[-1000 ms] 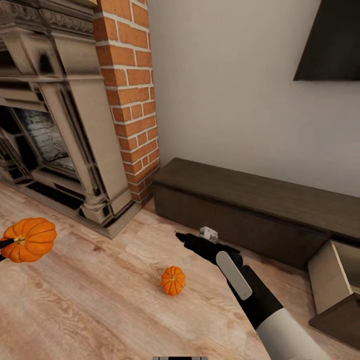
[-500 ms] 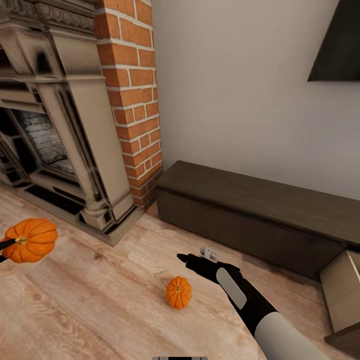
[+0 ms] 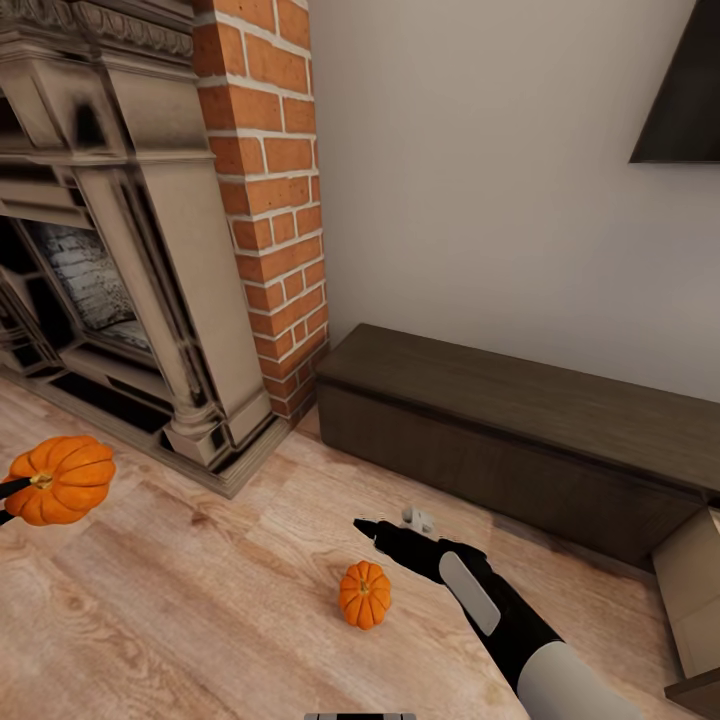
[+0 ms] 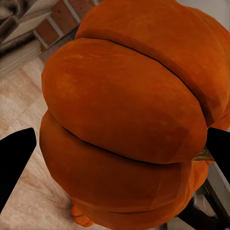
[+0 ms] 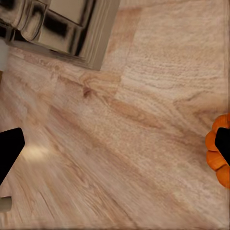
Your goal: Place each of the two pumpkins and all three candles from the living room inside a cabinet in the living room (use any cabinet), then make sure every cabinet is closed, and position the cauldron so it is next to a table in the living room.
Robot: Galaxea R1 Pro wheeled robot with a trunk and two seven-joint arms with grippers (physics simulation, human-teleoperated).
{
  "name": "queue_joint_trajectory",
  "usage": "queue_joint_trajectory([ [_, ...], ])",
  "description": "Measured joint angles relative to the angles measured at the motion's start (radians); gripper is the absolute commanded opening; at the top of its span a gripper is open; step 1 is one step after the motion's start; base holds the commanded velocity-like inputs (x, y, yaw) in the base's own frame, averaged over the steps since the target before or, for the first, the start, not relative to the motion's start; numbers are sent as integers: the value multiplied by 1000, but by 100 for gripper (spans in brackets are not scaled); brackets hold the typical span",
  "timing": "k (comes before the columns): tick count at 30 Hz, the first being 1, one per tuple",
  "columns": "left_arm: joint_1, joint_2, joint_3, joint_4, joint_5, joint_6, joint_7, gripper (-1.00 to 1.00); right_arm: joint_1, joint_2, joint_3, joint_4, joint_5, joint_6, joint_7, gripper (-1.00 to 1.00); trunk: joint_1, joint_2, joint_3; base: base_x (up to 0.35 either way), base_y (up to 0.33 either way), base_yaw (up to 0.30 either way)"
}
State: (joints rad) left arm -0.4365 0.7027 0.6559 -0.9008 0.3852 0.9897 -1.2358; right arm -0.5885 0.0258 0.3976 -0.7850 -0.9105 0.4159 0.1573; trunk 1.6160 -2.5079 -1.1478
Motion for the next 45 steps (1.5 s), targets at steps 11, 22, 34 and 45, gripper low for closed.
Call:
queue_joint_trajectory([
  [11,0,0,32,0,-1,-1,0,-100,9,-20,-1,235,-32,-78,203,100,2,-1,-19,0,1,0],
  [22,0,-1,32,0,-2,-1,0,-100,9,-21,-1,346,-27,-188,257,100,7,-4,-62,15,16,0],
  [34,-9,-30,31,51,-19,-11,-2,-100,-39,-26,-35,336,-39,-226,261,100,7,-4,-62,81,48,0],
  [45,-9,-30,36,42,-21,-9,-10,-100,-41,-25,-97,337,-42,-283,252,100,7,-4,-62,2,0,0],
])
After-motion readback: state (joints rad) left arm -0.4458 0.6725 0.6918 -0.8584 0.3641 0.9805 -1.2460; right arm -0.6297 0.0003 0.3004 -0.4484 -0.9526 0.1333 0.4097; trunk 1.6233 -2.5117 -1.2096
